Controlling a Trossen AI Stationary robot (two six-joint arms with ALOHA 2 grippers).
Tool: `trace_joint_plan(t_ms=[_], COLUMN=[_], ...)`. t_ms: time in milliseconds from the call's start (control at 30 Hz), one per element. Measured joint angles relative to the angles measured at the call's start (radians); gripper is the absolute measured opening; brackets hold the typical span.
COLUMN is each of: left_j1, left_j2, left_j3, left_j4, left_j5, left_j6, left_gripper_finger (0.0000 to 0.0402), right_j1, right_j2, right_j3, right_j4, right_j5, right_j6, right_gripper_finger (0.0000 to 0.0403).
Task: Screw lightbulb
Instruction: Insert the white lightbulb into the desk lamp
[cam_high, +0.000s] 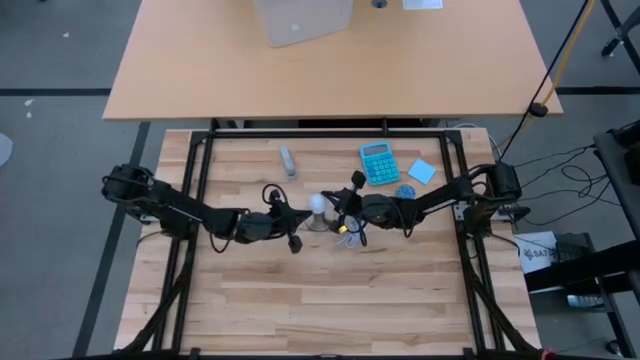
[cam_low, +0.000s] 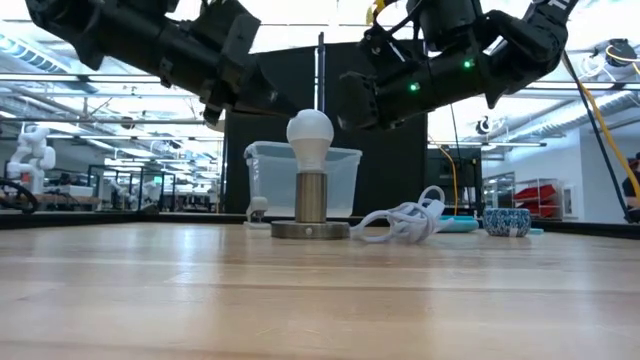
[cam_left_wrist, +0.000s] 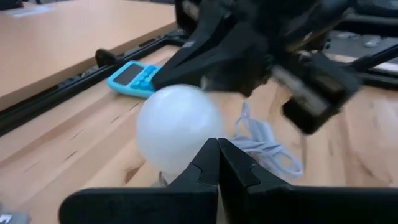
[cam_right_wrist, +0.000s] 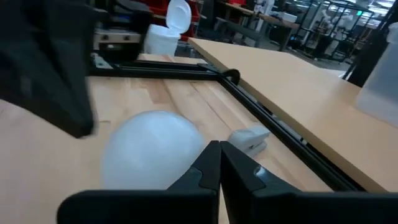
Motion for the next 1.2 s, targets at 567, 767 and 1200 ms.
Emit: trace_joint_plan(t_ms=[567,767,1200], left_j1=[0.055,0.075,0.119], left_j2=[0.011,0.010,0.014], left_j3=[0.001,0.000,0.000], left_j4=[-0.067,-0.075,-0.156], left_j5=[0.000,-0.015,-0.092], left_j6=[-0.033,-0.030,-0.129], left_gripper_finger=[0.0000,0.0000,0.0000], right_j1=[0.057,0.076,0.144], right_j2=[-0.003,-0.004,0.006], right_j3=[0.019,0.018,0.015], right_j4=[-0.092,-0.108,-0.125], right_j5=[0.105,0.127,0.070], right_j6=[-0.009,0.004,0.020], right_gripper_finger=[0.0000,0.0000,0.0000])
